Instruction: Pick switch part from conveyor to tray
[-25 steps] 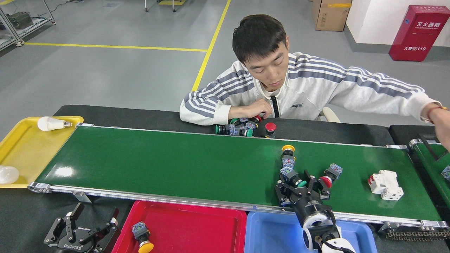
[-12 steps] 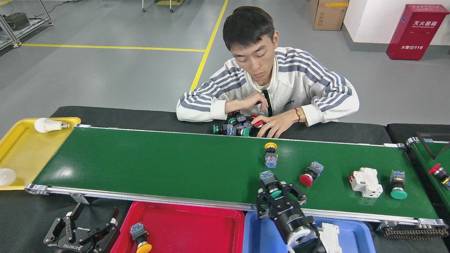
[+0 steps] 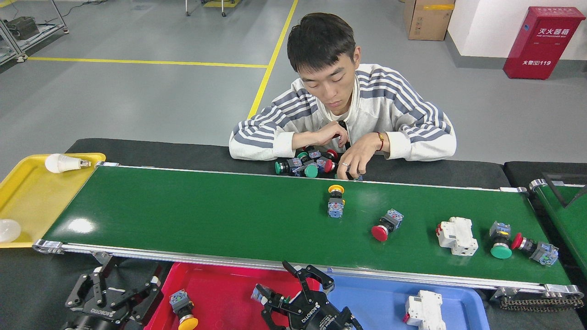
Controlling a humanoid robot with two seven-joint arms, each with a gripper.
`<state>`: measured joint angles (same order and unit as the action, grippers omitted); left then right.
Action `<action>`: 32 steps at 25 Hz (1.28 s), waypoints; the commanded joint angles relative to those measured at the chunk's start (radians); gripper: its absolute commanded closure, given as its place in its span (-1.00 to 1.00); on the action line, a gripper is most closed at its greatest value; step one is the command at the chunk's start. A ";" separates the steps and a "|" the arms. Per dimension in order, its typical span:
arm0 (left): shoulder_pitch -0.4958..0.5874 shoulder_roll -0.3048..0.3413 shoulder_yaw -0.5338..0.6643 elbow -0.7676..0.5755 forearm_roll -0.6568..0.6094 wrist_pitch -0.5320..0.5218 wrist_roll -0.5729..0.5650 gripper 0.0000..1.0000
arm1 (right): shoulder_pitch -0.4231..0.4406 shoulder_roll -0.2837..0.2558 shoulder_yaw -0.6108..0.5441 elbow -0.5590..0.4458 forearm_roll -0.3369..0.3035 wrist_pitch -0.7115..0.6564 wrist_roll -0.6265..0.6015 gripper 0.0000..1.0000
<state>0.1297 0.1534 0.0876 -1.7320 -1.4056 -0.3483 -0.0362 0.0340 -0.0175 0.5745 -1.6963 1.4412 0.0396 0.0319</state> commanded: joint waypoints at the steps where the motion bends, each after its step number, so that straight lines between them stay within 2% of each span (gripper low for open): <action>1: -0.036 -0.008 -0.042 -0.015 -0.033 0.045 -0.031 -1.00 | 0.063 0.004 -0.059 -0.066 -0.002 0.109 -0.040 -1.00; 5: -0.087 -0.032 -0.224 0.000 -0.111 0.184 -0.051 -1.00 | 0.182 0.007 -0.196 -0.068 -0.005 0.296 -0.242 -1.00; 8: -0.151 -0.055 -0.333 0.055 -0.124 0.232 -0.062 -1.00 | 0.234 0.022 -0.277 -0.068 -0.028 0.347 -0.248 -1.00; 11: -0.252 -0.120 -0.374 0.173 -0.162 0.241 -0.085 -1.00 | 0.225 0.036 -0.288 -0.060 -0.045 0.355 -0.242 -1.00; 14: -0.358 -0.178 -0.376 0.310 -0.187 0.256 -0.087 -1.00 | 0.164 0.036 -0.288 -0.026 -0.039 0.358 -0.193 -1.00; 19: -0.483 -0.222 -0.376 0.476 -0.190 0.275 -0.087 -1.00 | -0.005 0.039 -0.285 0.125 -0.035 0.358 -0.066 -1.00; 25: -0.608 -0.229 -0.374 0.660 -0.188 0.298 -0.087 -1.00 | -0.140 0.062 -0.262 0.244 -0.039 0.355 0.010 -1.00; 32: -0.693 -0.227 -0.362 0.842 -0.185 0.347 -0.079 -0.98 | -0.236 0.139 -0.194 0.340 -0.039 0.355 0.029 -1.00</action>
<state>-0.5377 -0.0701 -0.2788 -0.8931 -1.5915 -0.0180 -0.1282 -0.1791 0.1118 0.3732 -1.3542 1.4026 0.3992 0.0553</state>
